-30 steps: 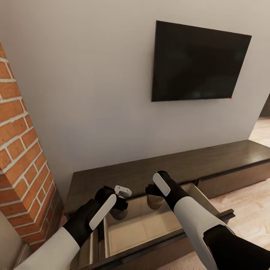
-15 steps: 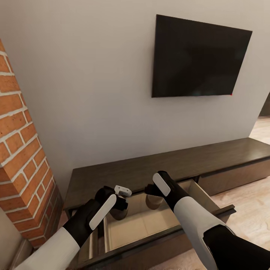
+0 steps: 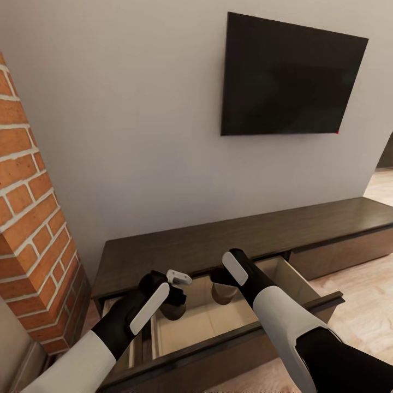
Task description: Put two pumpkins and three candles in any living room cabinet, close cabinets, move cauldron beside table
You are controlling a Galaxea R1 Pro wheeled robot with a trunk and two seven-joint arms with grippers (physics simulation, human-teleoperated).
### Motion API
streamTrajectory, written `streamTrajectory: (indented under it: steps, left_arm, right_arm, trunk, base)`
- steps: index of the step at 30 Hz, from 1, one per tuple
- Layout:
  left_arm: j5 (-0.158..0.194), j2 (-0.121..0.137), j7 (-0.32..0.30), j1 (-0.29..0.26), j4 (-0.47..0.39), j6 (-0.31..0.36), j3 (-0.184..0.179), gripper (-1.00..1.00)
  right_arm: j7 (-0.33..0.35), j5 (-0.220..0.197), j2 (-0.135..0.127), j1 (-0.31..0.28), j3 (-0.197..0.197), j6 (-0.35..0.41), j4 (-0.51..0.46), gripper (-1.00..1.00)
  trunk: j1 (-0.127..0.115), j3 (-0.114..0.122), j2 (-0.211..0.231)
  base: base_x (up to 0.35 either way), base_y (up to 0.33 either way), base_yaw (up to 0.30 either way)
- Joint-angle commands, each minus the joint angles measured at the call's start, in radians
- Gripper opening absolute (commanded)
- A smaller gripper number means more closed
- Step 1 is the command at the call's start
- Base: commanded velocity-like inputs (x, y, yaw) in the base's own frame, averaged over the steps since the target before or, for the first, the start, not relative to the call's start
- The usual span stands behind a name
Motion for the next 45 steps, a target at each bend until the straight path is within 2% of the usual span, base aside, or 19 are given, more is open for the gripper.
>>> streamTrajectory:
  steps: [1, 8, 20, 28, 43, 45]
  left_arm:
    - [0.009, 0.000, 0.010, -0.001, -0.001, 0.002, -0.001, -1.00]
    - [0.009, 0.000, 0.010, -0.001, -0.001, 0.002, -0.001, -1.00]
    - [0.007, -0.007, 0.010, -0.001, 0.008, 0.002, -0.001, -1.00]
    - [0.011, -0.007, 0.006, -0.001, 0.010, 0.002, 0.001, -1.00]
    - [0.009, -0.007, 0.010, -0.001, 0.011, 0.002, 0.002, -1.00]
    - [0.009, -0.008, 0.012, -0.001, 0.011, 0.002, 0.002, -1.00]
  right_arm:
    - [-0.006, -0.009, 0.000, -0.001, 0.002, 0.000, -0.001, -1.00]
    - [-0.005, -0.009, 0.000, -0.001, 0.002, 0.000, -0.001, -1.00]
    - [-0.005, -0.010, 0.000, -0.001, 0.003, 0.002, -0.001, -1.00]
    - [-0.005, -0.011, 0.000, -0.001, 0.053, 0.002, 0.000, -1.00]
    - [0.001, -0.011, 0.000, -0.001, 0.064, 0.002, 0.001, -1.00]
    - [0.002, -0.011, 0.000, -0.001, 0.065, 0.002, 0.001, -1.00]
  trunk:
    - [0.004, -0.004, -0.008]
    - [0.029, -0.026, -0.054]
    - [0.035, -0.073, -0.057]
    - [0.035, -0.081, -0.057]
    - [0.042, -0.139, -0.061]
    - [0.042, -0.139, -0.061]
  base:
    - [0.000, 0.000, 0.000]
    - [0.000, 0.000, 0.000]
    - [0.000, 0.000, 0.000]
    - [0.000, 0.000, 0.000]
    - [0.000, 0.000, 0.000]
    - [0.000, 0.000, 0.000]
